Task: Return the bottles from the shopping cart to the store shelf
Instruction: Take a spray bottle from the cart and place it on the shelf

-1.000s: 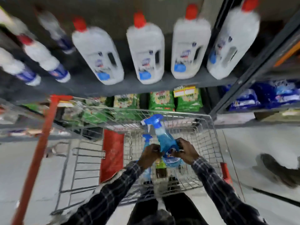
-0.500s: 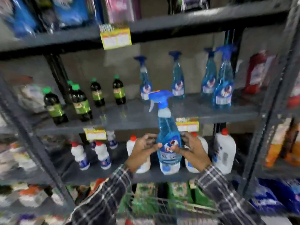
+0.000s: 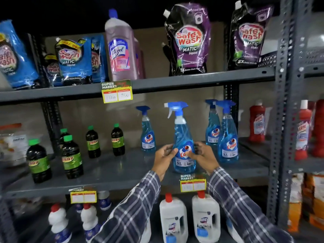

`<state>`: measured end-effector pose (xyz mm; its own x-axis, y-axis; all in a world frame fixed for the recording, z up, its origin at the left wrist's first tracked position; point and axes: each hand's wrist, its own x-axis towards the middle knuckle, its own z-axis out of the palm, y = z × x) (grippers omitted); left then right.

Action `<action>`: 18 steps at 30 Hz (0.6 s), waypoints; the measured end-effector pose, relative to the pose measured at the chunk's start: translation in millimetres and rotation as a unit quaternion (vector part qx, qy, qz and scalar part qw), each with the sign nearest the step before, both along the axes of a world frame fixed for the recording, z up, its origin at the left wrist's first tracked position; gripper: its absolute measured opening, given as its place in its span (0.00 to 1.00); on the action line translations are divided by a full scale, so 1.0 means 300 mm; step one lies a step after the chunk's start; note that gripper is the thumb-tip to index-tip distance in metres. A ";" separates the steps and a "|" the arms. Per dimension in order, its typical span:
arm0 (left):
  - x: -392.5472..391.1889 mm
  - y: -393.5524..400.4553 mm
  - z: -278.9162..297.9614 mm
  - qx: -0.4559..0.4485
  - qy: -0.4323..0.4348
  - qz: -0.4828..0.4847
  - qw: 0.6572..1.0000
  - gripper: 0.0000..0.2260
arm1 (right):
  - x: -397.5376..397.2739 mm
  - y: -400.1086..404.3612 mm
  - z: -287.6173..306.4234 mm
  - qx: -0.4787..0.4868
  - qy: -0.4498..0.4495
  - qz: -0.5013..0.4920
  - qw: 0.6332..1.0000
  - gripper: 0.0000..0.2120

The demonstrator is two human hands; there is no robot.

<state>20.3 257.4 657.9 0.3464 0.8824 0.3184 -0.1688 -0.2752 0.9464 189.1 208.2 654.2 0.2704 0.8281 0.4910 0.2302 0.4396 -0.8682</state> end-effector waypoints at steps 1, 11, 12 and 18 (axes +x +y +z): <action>0.017 0.025 -0.004 -0.007 0.003 0.001 1.000 0.13 | 0.010 0.024 -0.001 -0.010 0.006 -0.003 1.000 0.18; 0.181 0.216 -0.024 -0.039 -0.001 -0.006 0.999 0.07 | 0.094 0.215 -0.044 -0.030 0.001 -0.089 0.996 0.17; 0.187 0.232 -0.026 -0.040 0.001 -0.007 0.999 0.07 | 0.101 0.230 -0.052 -0.028 -0.004 -0.096 0.995 0.17; 0.197 0.256 -0.041 -0.024 0.021 0.001 1.000 0.10 | 0.121 0.247 -0.070 -0.023 -0.038 -0.098 0.994 0.18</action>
<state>79.3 334.2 645.7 0.3571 0.8968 0.2612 -0.1291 -0.2296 0.9647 225.5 282.3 633.3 0.3923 0.7851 0.4793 0.3730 0.3405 -0.8631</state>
